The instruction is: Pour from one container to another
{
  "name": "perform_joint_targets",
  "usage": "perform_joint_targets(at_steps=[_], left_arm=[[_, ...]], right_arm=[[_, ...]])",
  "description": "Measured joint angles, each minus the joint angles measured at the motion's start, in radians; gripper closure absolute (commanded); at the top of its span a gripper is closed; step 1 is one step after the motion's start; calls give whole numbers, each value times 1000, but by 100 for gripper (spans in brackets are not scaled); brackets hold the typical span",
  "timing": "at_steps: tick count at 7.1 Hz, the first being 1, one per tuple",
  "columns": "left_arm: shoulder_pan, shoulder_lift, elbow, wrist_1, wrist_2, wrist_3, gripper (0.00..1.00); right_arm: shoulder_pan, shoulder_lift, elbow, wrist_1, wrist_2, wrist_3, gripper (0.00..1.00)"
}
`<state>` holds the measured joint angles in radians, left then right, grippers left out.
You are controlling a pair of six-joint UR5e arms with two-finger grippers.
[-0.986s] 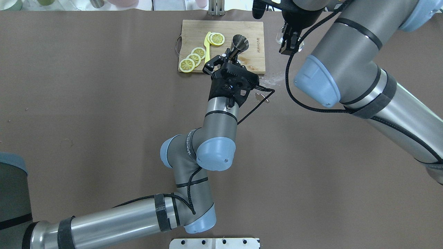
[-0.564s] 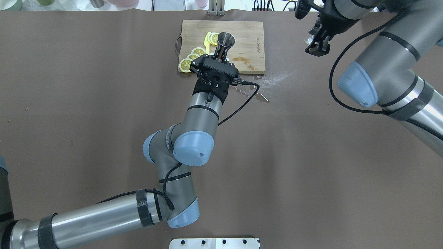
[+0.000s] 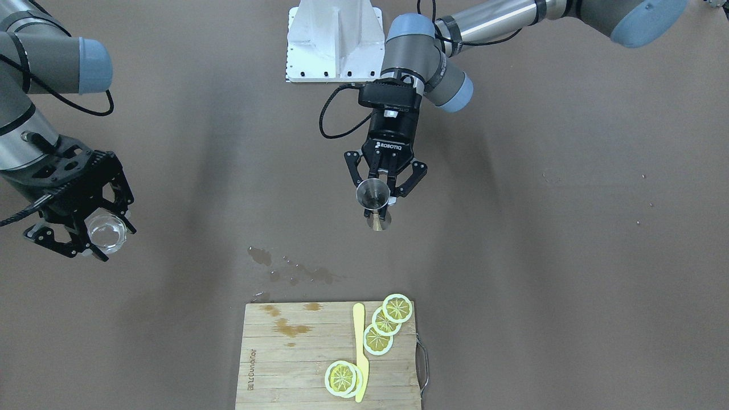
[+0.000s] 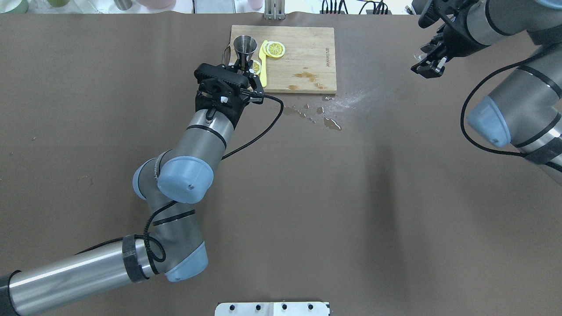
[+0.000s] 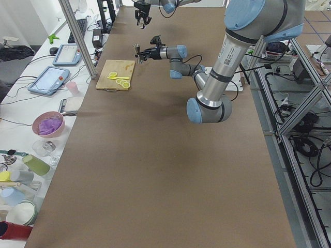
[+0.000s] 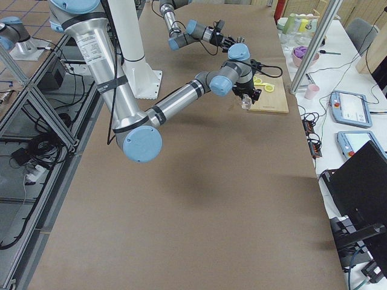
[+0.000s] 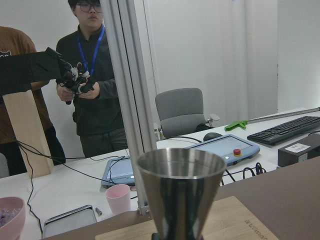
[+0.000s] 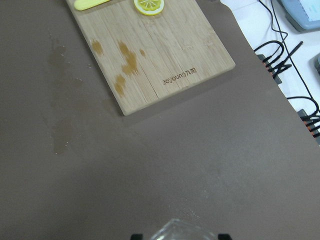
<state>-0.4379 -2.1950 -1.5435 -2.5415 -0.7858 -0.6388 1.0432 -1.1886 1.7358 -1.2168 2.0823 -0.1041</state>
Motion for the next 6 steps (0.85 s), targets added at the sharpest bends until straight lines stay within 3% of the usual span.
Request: perform_joint_targets(at_steps=[3,6], left_arm=[[-16,200,-149,-41,-30,0,100],[-22,402,-223,-157,-35,1,100]], right_arm=[[22,-138,-96,337,-5,283,100],[35,-220,-252,642,-38,429,100]])
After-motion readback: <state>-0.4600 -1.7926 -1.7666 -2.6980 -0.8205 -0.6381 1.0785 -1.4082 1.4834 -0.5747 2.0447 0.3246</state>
